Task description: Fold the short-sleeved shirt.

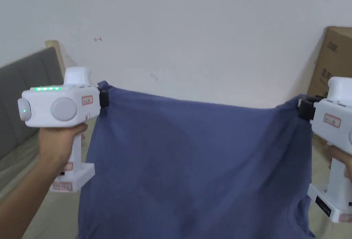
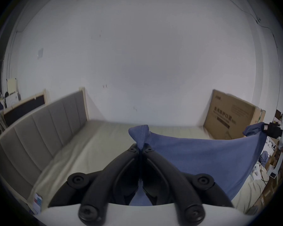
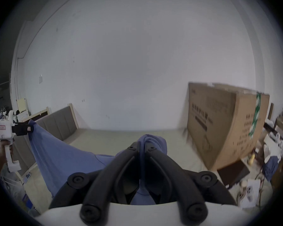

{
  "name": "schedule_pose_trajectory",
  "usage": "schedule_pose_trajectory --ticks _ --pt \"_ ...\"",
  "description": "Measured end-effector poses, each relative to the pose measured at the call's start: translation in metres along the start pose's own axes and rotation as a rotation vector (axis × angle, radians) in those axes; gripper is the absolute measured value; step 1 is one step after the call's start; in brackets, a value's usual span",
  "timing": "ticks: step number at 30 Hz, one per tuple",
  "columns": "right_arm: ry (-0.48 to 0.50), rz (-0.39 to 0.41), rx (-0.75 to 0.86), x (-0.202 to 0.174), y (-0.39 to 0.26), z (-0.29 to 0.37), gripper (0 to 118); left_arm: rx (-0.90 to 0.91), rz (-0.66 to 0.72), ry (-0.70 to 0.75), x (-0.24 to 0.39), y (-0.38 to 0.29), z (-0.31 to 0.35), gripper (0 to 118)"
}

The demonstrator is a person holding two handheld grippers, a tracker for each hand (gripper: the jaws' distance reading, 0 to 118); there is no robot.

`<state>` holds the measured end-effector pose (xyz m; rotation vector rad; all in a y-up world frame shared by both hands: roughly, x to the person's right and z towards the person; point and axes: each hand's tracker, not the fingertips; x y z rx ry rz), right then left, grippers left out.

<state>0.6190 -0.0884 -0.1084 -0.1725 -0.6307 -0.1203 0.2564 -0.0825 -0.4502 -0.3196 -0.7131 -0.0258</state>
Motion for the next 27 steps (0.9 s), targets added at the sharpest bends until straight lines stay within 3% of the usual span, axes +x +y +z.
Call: schedule_pose_trajectory --ticks 7,14,20,27 --pt "0.002 0.047 0.147 -0.007 0.084 -0.033 4 0.136 -0.023 0.044 0.002 0.092 -0.007 2" --pt "0.003 0.065 0.204 -0.008 0.122 -0.069 4 0.185 -0.02 0.072 0.005 0.128 -0.042 2" --pt "-0.002 0.065 0.183 -0.006 0.106 -0.099 4 0.156 -0.022 0.078 0.003 0.103 -0.089 2" --pt "0.002 0.034 0.042 0.007 0.023 -0.141 4 0.026 -0.044 0.062 -0.004 0.018 -0.141 2"
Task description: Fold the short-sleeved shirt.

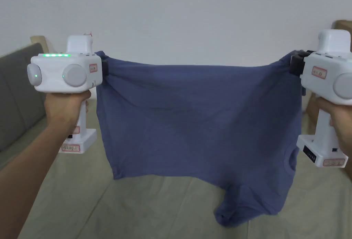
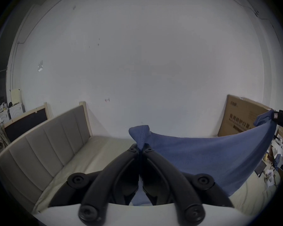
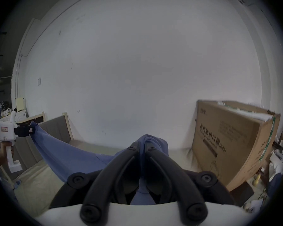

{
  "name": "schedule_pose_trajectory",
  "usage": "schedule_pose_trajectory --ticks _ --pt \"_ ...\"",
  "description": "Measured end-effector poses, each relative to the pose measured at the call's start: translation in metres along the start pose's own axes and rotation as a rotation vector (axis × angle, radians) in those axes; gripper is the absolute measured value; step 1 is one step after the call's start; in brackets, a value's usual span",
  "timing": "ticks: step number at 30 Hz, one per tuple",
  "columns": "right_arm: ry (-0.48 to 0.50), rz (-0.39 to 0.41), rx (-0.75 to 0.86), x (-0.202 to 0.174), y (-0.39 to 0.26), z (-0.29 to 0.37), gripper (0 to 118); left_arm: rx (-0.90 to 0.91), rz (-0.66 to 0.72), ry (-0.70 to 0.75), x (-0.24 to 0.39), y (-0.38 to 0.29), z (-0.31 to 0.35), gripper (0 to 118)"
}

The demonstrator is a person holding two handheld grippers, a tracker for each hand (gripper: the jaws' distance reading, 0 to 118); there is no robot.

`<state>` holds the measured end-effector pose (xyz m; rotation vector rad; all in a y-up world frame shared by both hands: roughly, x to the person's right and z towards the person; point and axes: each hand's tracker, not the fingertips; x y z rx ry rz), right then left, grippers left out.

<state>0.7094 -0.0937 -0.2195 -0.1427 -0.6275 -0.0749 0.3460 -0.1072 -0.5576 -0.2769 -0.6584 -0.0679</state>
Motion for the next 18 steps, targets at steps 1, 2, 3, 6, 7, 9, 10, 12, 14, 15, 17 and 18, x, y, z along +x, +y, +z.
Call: schedule_pose_trajectory --ticks 1,2,3,6,7,9,10,12,14,15,17,18 --pt "0.002 -0.003 -0.022 -0.001 -0.013 0.0 4 -0.015 0.0 -0.004 0.0 -0.011 -0.003 2" --pt "0.005 -0.008 -0.041 0.001 -0.029 -0.002 4 -0.034 0.002 -0.007 -0.001 -0.026 -0.006 2" --pt "0.003 -0.025 -0.073 0.002 -0.043 -0.003 4 -0.054 0.007 -0.016 -0.002 -0.041 -0.008 2" --pt "0.02 -0.053 -0.143 0.006 -0.089 0.001 4 -0.12 0.01 -0.023 -0.004 -0.084 -0.004 2" --pt "0.022 -0.055 -0.158 0.007 -0.099 0.004 4 -0.132 0.014 -0.026 -0.005 -0.095 -0.002 2" --pt "0.028 -0.064 -0.198 0.01 -0.126 0.012 4 -0.169 0.02 -0.031 -0.008 -0.122 0.006 2" --pt "0.03 -0.07 -0.219 0.01 -0.135 0.017 4 -0.18 0.019 -0.033 -0.009 -0.133 0.01 2" --pt "0.049 -0.084 -0.248 0.007 -0.157 0.035 4 -0.224 0.021 -0.034 -0.009 -0.157 0.024 2" --pt "0.063 -0.103 -0.272 0.002 -0.174 0.057 4 -0.244 0.02 -0.035 -0.012 -0.177 0.041 2" --pt "0.073 -0.112 -0.287 0.001 -0.183 0.069 4 -0.263 0.018 -0.04 -0.013 -0.188 0.051 2" --pt "0.084 -0.124 -0.302 -0.002 -0.196 0.097 4 -0.281 0.016 -0.042 -0.019 -0.207 0.073 2" --pt "0.095 -0.137 -0.316 -0.003 -0.204 0.112 4 -0.296 0.016 -0.044 -0.021 -0.218 0.087 2"
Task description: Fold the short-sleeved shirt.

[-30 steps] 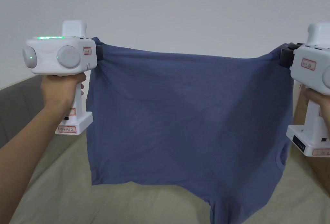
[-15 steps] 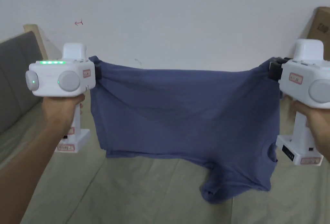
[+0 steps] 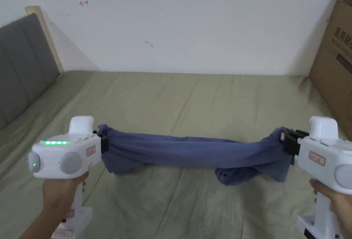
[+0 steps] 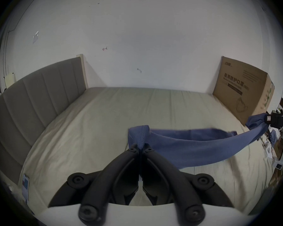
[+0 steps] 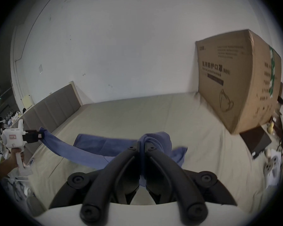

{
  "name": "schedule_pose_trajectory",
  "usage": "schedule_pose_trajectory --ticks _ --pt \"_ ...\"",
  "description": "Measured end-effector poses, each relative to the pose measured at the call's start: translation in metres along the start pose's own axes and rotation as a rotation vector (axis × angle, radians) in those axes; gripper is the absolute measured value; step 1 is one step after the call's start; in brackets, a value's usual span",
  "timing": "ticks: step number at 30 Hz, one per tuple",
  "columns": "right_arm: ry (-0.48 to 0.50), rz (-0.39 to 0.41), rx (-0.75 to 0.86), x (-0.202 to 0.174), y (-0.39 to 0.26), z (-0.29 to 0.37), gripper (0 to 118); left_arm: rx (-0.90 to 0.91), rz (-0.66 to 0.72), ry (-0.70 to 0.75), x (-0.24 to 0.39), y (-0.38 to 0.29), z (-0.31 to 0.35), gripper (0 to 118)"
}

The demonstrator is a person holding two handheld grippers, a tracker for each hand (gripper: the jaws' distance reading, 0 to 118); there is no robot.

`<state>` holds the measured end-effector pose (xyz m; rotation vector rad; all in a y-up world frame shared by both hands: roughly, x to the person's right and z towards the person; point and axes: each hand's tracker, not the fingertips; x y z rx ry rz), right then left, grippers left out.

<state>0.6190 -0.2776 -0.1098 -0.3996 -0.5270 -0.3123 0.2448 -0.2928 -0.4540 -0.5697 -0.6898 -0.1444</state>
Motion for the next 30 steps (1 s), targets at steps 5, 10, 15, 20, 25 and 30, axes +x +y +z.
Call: schedule_pose_trajectory --ticks 5,10,15,20,25,30 --pt "0.042 -0.041 -0.065 0.002 -0.054 0.052 4 -0.07 0.016 -0.013 -0.017 -0.065 0.043 2" --pt "0.053 -0.088 -0.126 0.007 -0.11 0.104 4 -0.126 0.049 -0.008 -0.026 -0.124 0.093 2" --pt "0.047 -0.109 -0.203 0.004 -0.163 0.144 4 -0.216 0.057 0.009 -0.034 -0.177 0.127 2" --pt "0.008 -0.127 -0.302 0.001 -0.207 0.156 4 -0.283 0.076 0.031 -0.039 -0.217 0.136 2" --pt "-0.07 -0.177 -0.463 0.0 -0.244 0.139 4 -0.399 0.066 0.055 -0.041 -0.249 0.125 2" --pt "-0.113 -0.197 -0.492 -0.005 -0.26 0.132 4 -0.397 0.131 0.075 -0.041 -0.256 0.125 7"
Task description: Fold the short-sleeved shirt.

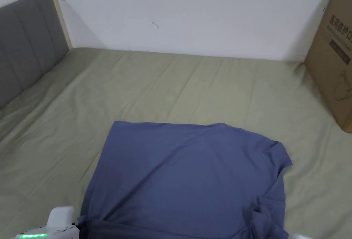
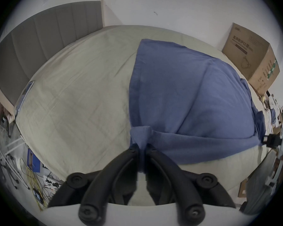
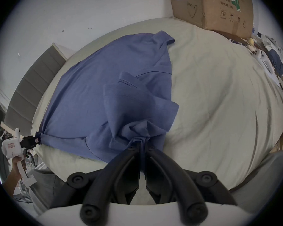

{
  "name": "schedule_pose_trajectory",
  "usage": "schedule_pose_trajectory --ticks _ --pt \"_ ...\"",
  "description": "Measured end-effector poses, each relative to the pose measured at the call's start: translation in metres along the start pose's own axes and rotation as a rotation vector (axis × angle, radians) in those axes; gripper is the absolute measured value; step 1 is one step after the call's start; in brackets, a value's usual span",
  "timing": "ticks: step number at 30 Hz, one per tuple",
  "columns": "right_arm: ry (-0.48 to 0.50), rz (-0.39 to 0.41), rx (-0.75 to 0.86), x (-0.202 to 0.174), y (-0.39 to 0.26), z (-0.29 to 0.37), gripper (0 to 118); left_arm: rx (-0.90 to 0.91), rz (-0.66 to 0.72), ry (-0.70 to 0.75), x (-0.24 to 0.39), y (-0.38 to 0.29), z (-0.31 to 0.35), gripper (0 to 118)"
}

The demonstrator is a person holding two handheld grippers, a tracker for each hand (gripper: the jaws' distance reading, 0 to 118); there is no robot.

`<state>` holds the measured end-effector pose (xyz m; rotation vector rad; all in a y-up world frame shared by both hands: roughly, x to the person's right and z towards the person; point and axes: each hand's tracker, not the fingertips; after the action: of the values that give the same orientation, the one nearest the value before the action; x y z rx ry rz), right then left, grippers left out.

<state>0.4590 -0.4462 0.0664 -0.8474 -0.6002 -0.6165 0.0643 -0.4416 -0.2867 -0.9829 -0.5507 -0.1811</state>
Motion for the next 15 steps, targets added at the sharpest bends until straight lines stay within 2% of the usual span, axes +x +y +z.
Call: schedule_pose_trajectory --ticks 1,2,3,4,5,6,11,15 --pt "-0.007 -0.009 0.008 -0.002 0.002 0.004 11 -0.007 0.012 -0.003 0.0 0.002 0.002 25" --pt "-0.014 -0.014 0.009 -0.005 0.007 0.011 26 -0.026 0.034 0.012 0.0 0.004 0.004 51" --pt "-0.018 -0.016 0.014 -0.007 0.013 0.017 50 -0.041 0.067 0.028 0.0 0.007 0.008 79" --pt "-0.012 -0.011 0.038 -0.01 0.021 0.027 88 -0.034 0.098 0.011 0.003 0.014 0.016 97" --pt "0.012 -0.001 0.093 -0.014 0.03 0.038 104 0.009 0.119 -0.05 0.002 0.019 0.025 98" --pt "0.036 0.015 0.175 -0.019 0.041 0.054 111 0.072 0.139 -0.105 0.004 0.028 0.037 98" --pt "0.03 0.118 0.47 -0.051 0.093 0.119 112 0.336 0.051 -0.114 0.038 0.076 0.094 98" --pt "-0.012 0.196 0.679 -0.076 0.114 0.152 112 0.544 -0.026 -0.1 0.07 0.103 0.131 97"
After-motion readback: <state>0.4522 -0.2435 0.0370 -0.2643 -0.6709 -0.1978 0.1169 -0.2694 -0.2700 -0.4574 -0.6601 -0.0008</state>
